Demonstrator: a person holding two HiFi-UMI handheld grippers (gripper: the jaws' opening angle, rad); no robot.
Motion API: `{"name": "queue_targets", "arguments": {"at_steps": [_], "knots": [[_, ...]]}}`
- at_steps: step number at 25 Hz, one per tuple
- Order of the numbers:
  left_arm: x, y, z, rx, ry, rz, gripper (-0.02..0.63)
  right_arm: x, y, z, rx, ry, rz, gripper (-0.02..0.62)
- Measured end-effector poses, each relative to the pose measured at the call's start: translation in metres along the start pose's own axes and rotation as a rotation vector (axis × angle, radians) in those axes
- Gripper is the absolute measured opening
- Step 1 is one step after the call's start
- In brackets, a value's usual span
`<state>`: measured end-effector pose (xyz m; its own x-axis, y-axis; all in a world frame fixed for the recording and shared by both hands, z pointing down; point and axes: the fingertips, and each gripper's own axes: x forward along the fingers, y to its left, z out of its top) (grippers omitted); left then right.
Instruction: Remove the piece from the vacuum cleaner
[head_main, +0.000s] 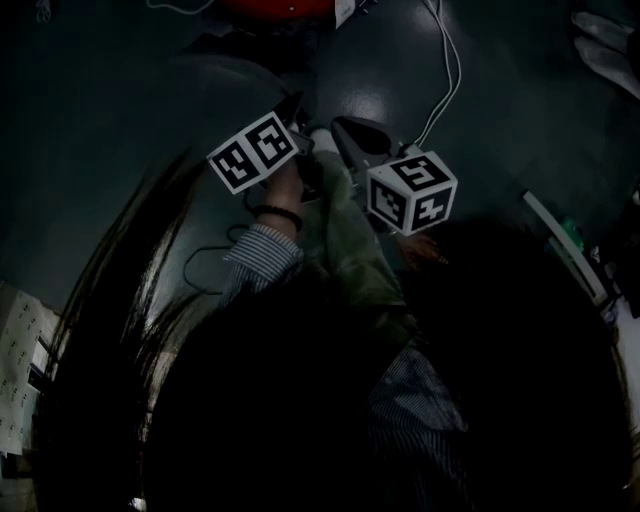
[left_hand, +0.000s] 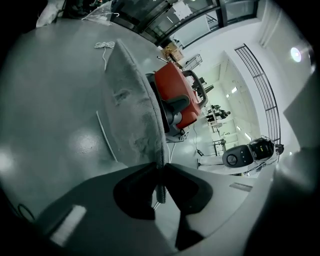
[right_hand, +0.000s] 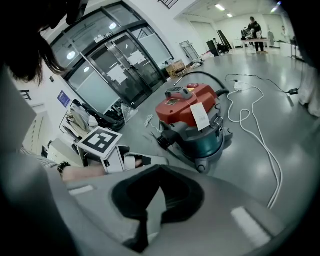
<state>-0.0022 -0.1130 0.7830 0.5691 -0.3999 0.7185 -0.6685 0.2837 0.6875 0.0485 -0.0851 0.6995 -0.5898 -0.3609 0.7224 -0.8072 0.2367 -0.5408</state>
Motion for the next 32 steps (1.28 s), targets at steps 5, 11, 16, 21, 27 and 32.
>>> {"name": "queue_targets", "arguments": {"at_steps": [5, 11, 16, 21, 27, 32], "knots": [[-0.008, 0.008, -0.001, 0.001, -0.017, 0.034, 0.044, -0.001, 0.001, 0.001, 0.008, -0.003, 0.0, 0.002], [-0.019, 0.012, 0.003, 0.008, -0.037, 0.058, 0.037, -0.003, 0.005, 0.0, 0.009, -0.001, 0.004, 0.002], [-0.029, 0.017, 0.003, -0.008, -0.059, 0.066, 0.034, -0.003, 0.009, -0.008, 0.003, 0.006, 0.007, 0.002], [-0.065, 0.028, 0.009, -0.012, -0.093, 0.069, 0.034, -0.007, 0.04, -0.011, -0.012, 0.003, 0.017, 0.002], [-0.073, 0.021, 0.015, 0.014, -0.116, 0.062, 0.033, -0.013, 0.043, -0.011, -0.029, 0.003, 0.02, 0.002], [-0.09, 0.034, 0.026, 0.034, -0.14, 0.055, 0.032, -0.006, 0.059, -0.014, -0.044, 0.001, 0.02, 0.002]]}}
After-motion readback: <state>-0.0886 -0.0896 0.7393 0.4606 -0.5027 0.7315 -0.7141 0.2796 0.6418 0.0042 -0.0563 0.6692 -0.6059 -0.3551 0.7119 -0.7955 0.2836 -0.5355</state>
